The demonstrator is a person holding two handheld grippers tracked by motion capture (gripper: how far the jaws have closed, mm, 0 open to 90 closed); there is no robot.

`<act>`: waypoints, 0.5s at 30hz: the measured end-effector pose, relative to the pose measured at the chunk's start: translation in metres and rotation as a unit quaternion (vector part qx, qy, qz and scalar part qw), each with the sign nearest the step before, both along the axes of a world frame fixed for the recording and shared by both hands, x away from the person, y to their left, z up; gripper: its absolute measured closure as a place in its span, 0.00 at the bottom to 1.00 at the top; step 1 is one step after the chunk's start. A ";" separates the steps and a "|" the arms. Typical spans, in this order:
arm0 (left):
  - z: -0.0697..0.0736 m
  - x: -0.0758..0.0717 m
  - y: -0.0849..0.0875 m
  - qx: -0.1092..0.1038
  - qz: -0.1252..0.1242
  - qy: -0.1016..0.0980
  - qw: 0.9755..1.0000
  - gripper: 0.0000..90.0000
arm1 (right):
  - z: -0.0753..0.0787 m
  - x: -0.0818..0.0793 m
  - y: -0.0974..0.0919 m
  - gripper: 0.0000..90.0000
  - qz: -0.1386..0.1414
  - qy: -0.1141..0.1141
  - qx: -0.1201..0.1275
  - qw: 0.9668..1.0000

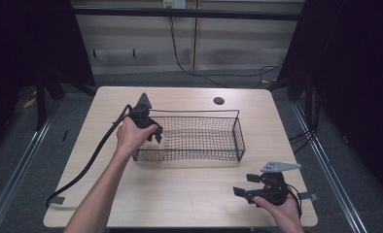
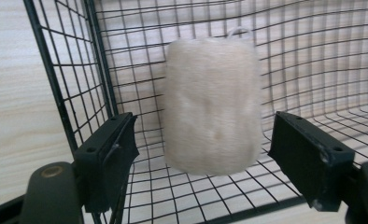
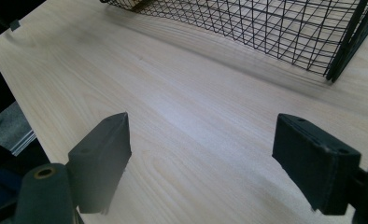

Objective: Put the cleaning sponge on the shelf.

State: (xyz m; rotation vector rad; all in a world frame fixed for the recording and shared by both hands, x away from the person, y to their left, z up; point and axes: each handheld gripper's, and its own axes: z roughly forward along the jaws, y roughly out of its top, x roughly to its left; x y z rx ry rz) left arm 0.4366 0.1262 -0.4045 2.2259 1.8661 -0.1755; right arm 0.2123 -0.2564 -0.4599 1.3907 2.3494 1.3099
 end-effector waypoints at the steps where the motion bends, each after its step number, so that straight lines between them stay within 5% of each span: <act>1: 0.001 -0.001 0.002 -0.003 0.002 0.000 1.000 0.25 | 0.000 0.000 0.000 0.21 -0.001 0.000 0.001 1.000; 10: 0.018 -0.006 0.011 -0.023 -0.026 -0.024 0.999 0.25 | 0.000 0.000 0.000 0.21 -0.001 -0.001 -0.001 1.000; 15: 0.028 -0.011 0.013 -0.053 -0.052 -0.047 0.996 0.24 | 0.000 0.000 0.000 0.21 -0.001 0.001 0.000 1.000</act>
